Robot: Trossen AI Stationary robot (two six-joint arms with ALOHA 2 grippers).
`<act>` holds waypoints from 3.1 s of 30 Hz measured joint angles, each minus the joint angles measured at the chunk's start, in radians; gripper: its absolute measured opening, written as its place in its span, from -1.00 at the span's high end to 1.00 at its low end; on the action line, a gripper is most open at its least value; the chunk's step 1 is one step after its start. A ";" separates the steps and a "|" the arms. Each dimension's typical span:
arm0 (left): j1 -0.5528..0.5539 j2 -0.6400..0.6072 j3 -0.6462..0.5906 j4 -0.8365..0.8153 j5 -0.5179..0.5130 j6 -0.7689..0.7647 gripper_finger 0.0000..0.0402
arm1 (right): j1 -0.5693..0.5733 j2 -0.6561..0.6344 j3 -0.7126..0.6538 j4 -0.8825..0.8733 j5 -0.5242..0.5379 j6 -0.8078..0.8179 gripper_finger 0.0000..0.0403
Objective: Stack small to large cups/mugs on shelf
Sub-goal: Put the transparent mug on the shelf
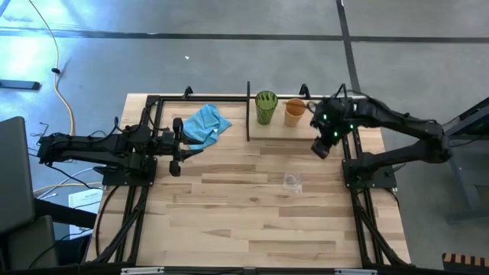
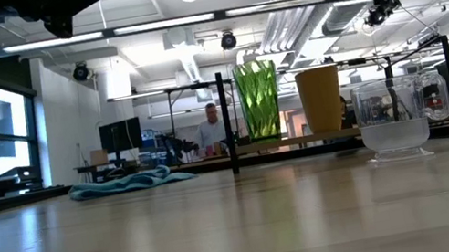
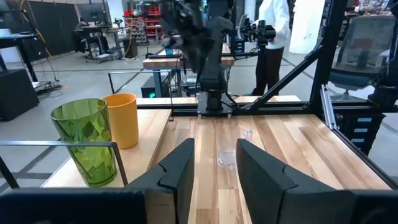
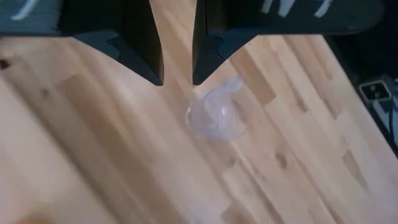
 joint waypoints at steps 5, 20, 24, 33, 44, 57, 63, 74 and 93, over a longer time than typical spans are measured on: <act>0.000 0.000 0.000 0.000 0.000 0.000 0.46 | 0.129 -0.073 -0.100 0.080 0.011 0.127 0.62; 0.000 0.003 0.000 -0.007 0.000 -0.016 0.46 | 0.615 -0.170 -0.300 0.277 0.357 0.587 0.62; 0.000 0.007 0.000 -0.006 0.000 -0.019 0.46 | 0.726 -0.163 -0.354 0.366 0.434 0.676 0.62; 0.000 0.022 0.000 0.002 0.000 -0.030 0.46 | 0.877 -0.096 -0.406 0.430 0.688 0.779 0.62; 0.000 0.040 0.000 0.006 0.000 -0.033 0.46 | 0.742 -0.006 -0.407 0.478 0.678 0.503 0.62; 0.000 0.048 0.000 0.010 0.000 -0.053 0.46 | 0.507 -0.002 -0.407 0.543 0.373 0.120 0.62; 0.000 0.048 0.000 0.010 0.000 -0.055 0.46 | 0.411 -0.002 -0.407 0.559 0.246 -0.033 0.62; 0.000 0.048 0.000 0.010 0.000 -0.055 0.46 | 0.289 0.031 -0.407 0.601 0.087 -0.209 0.62; 0.000 0.048 0.000 0.000 0.000 -0.055 0.46 | 0.198 0.209 -0.405 0.639 0.026 -0.325 0.62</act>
